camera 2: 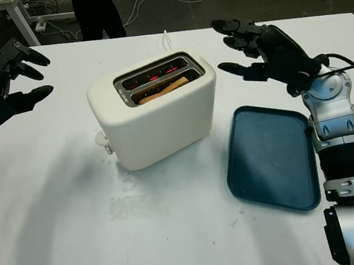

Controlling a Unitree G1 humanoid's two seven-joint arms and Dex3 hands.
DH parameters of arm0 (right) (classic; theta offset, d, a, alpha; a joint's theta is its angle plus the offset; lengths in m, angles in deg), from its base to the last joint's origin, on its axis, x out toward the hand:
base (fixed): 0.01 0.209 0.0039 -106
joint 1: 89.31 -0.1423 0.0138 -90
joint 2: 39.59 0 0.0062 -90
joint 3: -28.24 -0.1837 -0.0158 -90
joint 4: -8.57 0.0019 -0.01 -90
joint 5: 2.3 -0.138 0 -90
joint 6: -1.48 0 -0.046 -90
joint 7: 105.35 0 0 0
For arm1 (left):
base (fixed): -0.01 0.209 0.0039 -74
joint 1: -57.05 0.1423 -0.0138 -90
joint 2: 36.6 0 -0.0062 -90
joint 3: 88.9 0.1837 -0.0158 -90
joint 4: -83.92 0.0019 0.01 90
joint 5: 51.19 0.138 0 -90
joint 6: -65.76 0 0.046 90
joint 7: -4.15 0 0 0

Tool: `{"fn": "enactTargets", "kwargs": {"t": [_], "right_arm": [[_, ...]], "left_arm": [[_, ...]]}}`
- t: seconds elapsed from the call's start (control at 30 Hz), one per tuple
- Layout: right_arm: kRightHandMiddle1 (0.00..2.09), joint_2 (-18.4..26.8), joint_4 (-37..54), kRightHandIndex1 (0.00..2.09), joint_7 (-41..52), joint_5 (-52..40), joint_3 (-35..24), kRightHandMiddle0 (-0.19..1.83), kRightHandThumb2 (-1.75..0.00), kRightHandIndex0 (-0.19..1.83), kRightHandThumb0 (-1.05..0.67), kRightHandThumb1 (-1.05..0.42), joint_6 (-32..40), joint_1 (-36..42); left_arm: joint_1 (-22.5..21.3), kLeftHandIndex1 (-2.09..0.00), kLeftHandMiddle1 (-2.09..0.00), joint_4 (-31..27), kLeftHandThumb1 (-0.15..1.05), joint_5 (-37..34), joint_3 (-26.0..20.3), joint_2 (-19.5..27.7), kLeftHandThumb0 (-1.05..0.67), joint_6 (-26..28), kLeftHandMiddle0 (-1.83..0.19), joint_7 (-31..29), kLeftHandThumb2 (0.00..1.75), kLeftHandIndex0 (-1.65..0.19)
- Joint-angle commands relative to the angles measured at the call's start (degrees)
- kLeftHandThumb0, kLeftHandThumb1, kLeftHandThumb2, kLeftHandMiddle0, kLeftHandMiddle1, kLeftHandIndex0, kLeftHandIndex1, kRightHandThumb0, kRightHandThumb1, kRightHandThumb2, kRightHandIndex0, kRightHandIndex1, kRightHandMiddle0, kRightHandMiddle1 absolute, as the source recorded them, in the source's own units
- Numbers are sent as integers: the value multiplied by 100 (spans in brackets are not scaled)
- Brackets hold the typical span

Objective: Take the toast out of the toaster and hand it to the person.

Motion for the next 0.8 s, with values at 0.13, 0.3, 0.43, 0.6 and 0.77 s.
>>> {"fn": "enactTargets", "kwargs": {"t": [0.13,0.3,0.43,0.6,0.77], "right_arm": [[0,-30,-37,0,-16,-13,-26,28,-26,27,-58,-92,-50,-82],[0,-21,25,0,2,-14,-18,28,-26,27,-57,-92,-67,-94],[0,4,26,1,1,32,6,28,-27,28,-56,-92,-72,-100],[0,7,15,1,16,33,12,27,-27,28,-59,-92,-58,-115],[0,-27,-83,0,57,-15,10,27,-28,27,-58,-92,-120,-151]], "left_arm": [[58,-151,-162,-47,92,-10,-5,62,-105,-9,0,-25,39,0],[48,-150,-161,-42,92,-50,-28,41,-105,-3,0,-25,37,0],[30,-149,-160,-26,92,-13,8,61,-105,-9,0,-59,37,0],[3,-148,-160,-8,92,-47,-2,49,-105,-29,0,-107,35,0],[-20,-148,-160,17,92,39,27,67,-105,-82,0,-55,37,0]]}}
